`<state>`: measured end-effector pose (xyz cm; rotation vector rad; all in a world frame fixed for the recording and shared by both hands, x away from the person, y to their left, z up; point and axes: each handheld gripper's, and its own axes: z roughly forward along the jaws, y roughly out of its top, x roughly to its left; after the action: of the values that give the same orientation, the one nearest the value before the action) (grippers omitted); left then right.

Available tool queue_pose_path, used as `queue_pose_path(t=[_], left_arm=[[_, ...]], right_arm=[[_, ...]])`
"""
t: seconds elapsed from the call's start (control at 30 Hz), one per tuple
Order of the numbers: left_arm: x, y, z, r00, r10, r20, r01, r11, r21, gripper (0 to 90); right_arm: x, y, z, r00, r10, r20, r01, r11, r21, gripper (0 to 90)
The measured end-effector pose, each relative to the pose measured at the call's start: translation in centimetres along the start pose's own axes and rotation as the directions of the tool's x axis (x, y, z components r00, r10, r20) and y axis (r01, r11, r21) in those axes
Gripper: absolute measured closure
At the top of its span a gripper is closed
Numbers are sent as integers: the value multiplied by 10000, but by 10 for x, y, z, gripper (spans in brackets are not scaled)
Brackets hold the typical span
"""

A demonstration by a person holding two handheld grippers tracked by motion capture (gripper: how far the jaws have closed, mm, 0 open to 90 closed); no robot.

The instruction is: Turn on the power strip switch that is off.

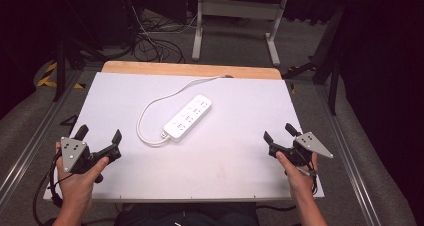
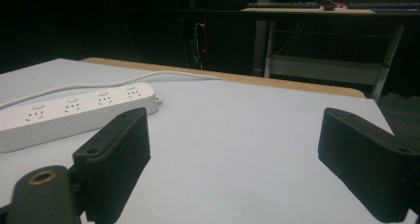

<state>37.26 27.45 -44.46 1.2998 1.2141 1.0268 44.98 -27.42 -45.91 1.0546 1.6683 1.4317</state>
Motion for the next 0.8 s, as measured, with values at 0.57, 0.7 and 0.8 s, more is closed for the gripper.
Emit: queue_pose_path(t=[0.57,0.7,0.8], left_arm=[[-2,0,3,9999,80,79,-80,10000,-22,41],[-2,1,2,10000,97,-11,-97,9999,-82,65],[-3,2,1,9994,270,-204,-272,9995,-141,192]], right_arm=[[1,-1,-3,10000,-32,39,32,10000,61,123],[1,-1,-3,10000,-45,19,45,10000,66,124],[1,-1,-2,10000,-64,10,63,10000,52,125]])
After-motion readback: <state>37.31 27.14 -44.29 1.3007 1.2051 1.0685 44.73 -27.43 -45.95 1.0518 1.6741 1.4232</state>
